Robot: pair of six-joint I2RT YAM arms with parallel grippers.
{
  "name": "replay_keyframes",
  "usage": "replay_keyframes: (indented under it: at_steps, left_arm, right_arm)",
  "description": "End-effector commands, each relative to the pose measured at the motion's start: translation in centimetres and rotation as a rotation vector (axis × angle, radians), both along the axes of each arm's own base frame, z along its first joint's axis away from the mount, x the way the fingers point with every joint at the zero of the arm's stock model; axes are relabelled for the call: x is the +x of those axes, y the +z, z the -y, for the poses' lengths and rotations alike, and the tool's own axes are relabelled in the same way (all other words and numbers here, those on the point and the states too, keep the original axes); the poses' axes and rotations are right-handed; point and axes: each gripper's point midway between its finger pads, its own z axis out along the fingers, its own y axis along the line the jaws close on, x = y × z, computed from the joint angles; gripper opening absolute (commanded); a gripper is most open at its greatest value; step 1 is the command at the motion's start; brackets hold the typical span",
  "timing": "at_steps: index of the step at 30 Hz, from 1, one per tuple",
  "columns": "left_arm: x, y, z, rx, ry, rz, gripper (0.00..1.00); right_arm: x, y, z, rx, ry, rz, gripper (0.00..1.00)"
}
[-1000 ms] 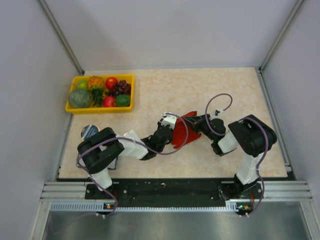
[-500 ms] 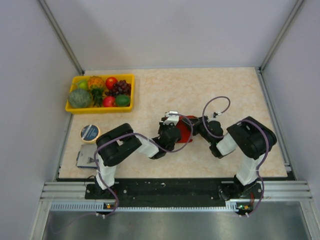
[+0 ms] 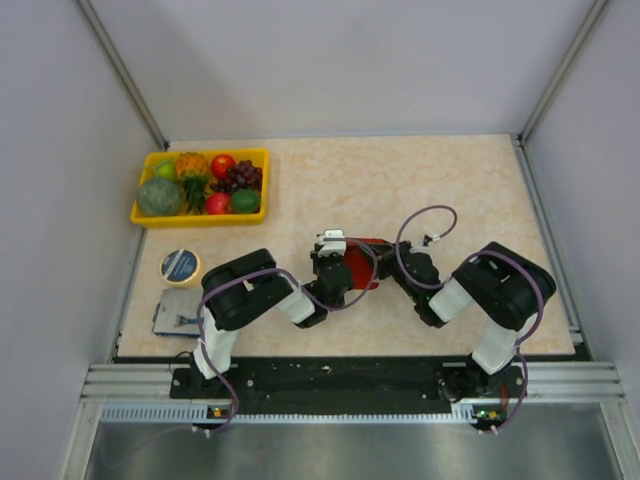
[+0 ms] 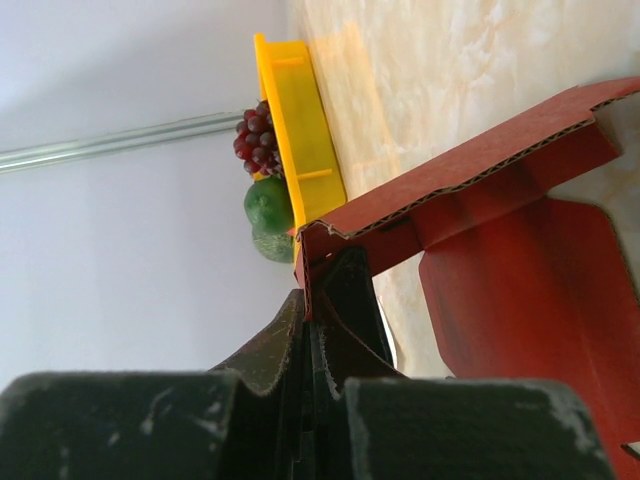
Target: Fold the paper box
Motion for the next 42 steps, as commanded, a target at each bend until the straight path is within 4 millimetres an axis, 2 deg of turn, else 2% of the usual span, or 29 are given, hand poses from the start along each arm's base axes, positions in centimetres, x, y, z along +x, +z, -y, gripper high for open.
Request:
replay_keyframes:
  at_steps: [1, 4, 8, 9, 10, 13, 16, 21, 22, 23, 24, 25, 26, 27, 29, 31, 32, 33, 34, 35, 36, 38, 42]
  left_arm:
    - [0.0, -1.5, -2.8, -0.017, 0.098, -0.026, 0.00]
    - [-0.1, -1.7, -3.0, -0.044, 0.092, -0.043, 0.00]
    - [0.2, -1.3, -1.7, -0.113, -0.036, -0.040, 0.00]
    - [-0.3, -1.7, -2.2, -0.117, -0.057, -0.050, 0.00]
    - [-0.2, -1.3, -1.9, -0.161, -0.103, -0.052, 0.00]
    - [-0.5, -1.5, -3.0, -0.202, -0.112, -0.061, 0.03]
    - [-0.4, -1.8, -3.0, -0.174, -0.123, -0.076, 0.02]
    - [0.4, -1.6, -2.8, -0.164, -0.079, -0.083, 0.06]
    - [0.3, -2.4, -3.1, -0.129, -0.062, -0.118, 0.06]
    - [0.3, -3.1, -3.4, -0.104, -0.033, -0.152, 0.06]
    - [1.1, -2.2, -2.9, -0.149, 0.020, -0.144, 0.00]
    - [1.4, -2.4, -3.1, -0.137, 0.064, -0.160, 0.00]
    - [0.0, -4.8, -5.4, 0.007, 0.143, -0.272, 0.00]
    - [1.2, -3.9, -4.6, -0.074, 0.235, -0.241, 0.00]
    - [0.6, -5.0, -5.8, 0.027, 0.298, -0.302, 0.00]
    - [0.4, -4.8, -5.6, 0.008, 0.311, -0.272, 0.00]
    - [1.1, -4.0, -4.4, -0.082, 0.286, -0.224, 0.00]
    - [0.5, -4.0, -5.0, -0.037, 0.243, -0.225, 0.00]
    - [0.4, -4.0, -4.5, -0.057, 0.192, -0.229, 0.00]
    - [0.0, -4.2, -4.9, -0.060, 0.172, -0.225, 0.00]
    - [0.5, -3.0, -4.1, -0.081, 0.134, -0.193, 0.00]
    - [0.2, -3.2, -3.4, -0.089, 0.065, -0.208, 0.00]
    - [-0.2, -2.3, -3.1, -0.074, -0.002, -0.182, 0.00]
  right_arm:
    - [-0.4, 1.4, -0.9, 0.046, 0.007, 0.021, 0.00]
    - [-0.1, 1.3, -1.2, 0.057, 0.005, 0.004, 0.00]
    - [0.2, 0.5, -1.1, 0.044, -0.005, -0.025, 0.00]
    - [0.3, 0.5, -1.2, 0.042, 0.001, -0.031, 0.00]
    - [0.3, 0.4, -1.3, 0.038, 0.003, -0.033, 0.00]
    - [0.4, 0.2, -1.2, 0.036, -0.004, -0.037, 0.00]
    - [0.4, 0.4, -1.3, 0.051, -0.002, -0.031, 0.00]
    - [0.4, 0.6, -1.3, 0.060, 0.000, -0.033, 0.00]
    - [0.3, 0.5, -1.3, 0.055, 0.001, -0.039, 0.00]
    - [0.3, 0.6, -1.3, 0.055, 0.001, -0.039, 0.00]
    - [0.3, 0.8, -1.4, 0.055, 0.004, -0.038, 0.00]
    - [0.3, 0.8, -1.4, 0.052, 0.004, -0.041, 0.00]
    - [0.3, 0.9, -1.5, 0.058, 0.003, -0.045, 0.00]
    - [0.1, 1.2, -1.7, 0.066, 0.009, -0.044, 0.00]
    - [0.2, 1.2, -1.9, 0.058, 0.007, -0.055, 0.00]
    - [0.4, 1.8, -1.9, 0.058, 0.004, -0.048, 0.00]
    - [0.5, 1.9, -1.9, 0.060, 0.003, -0.044, 0.00]
    - [0.5, 1.7, -1.7, 0.059, -0.002, -0.048, 0.00]
    - [0.6, 1.4, -1.6, 0.058, -0.004, -0.049, 0.00]
    - [0.6, 1.6, -1.6, 0.069, -0.002, -0.040, 0.00]
    - [0.5, 1.3, -1.5, 0.066, -0.003, -0.045, 0.00]
    - [0.6, 1.2, -1.5, 0.063, -0.001, -0.039, 0.00]
    - [0.5, 1.7, -1.3, 0.007, 0.030, 0.026, 0.00]
